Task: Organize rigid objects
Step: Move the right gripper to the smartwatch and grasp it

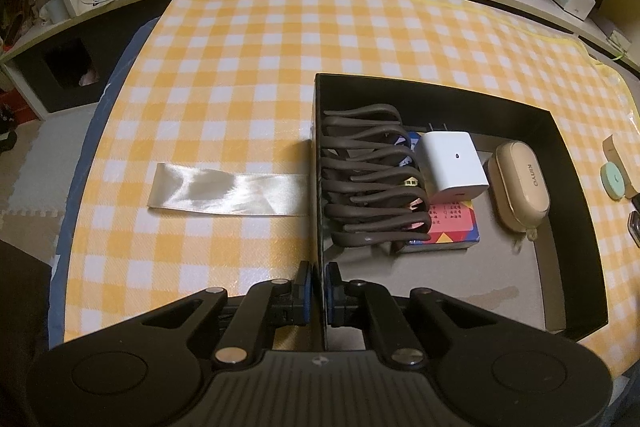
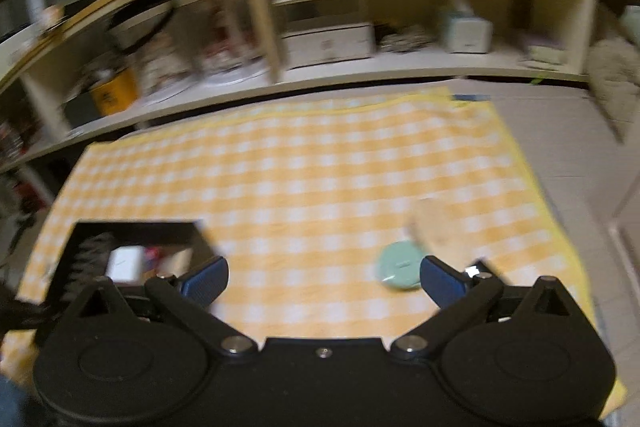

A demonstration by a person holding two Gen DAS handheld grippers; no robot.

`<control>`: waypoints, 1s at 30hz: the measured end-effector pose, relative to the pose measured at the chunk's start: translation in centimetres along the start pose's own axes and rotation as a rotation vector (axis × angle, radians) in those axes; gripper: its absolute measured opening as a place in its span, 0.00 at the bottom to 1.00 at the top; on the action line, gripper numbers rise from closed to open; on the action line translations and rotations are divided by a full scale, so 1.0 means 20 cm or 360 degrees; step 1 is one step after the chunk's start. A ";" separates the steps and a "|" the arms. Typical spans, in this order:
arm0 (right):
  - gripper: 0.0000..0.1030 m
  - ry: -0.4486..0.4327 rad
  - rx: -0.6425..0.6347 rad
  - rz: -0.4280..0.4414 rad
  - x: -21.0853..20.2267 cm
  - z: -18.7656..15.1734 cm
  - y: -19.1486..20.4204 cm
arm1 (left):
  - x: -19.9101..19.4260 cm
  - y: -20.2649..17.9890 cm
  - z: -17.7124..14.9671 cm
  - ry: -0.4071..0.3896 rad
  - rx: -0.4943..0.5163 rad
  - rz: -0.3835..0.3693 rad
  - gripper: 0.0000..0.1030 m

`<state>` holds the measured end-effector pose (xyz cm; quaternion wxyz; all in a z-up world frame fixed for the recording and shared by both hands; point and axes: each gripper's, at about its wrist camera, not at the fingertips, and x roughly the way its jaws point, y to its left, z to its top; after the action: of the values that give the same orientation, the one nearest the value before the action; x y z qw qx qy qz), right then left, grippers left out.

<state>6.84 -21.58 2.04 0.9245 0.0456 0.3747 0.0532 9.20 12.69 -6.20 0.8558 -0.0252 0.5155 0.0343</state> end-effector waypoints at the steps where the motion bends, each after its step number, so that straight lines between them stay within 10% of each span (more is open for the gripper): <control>1: 1.00 -0.0012 0.0021 -0.0039 0.01 0.01 -0.04 | 0.00 0.00 0.00 0.0000 -0.0002 0.0000 0.07; 10: 0.98 0.0182 0.0408 -0.0250 0.16 0.01 -0.43 | 0.00 0.00 0.00 0.0001 0.0000 -0.0001 0.07; 14: 0.75 0.0369 0.0676 -0.0247 0.27 -0.06 -0.55 | 0.00 0.00 0.00 0.0001 -0.0001 0.0000 0.07; 30: 0.58 0.0511 0.0955 -0.0370 0.51 -0.14 -0.56 | 0.01 0.00 0.00 0.0002 0.0000 0.0002 0.07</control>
<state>12.88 -31.26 -8.43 0.7992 0.2633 0.5167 -0.1581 9.32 12.66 -6.26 0.8555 -0.0250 0.5160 0.0349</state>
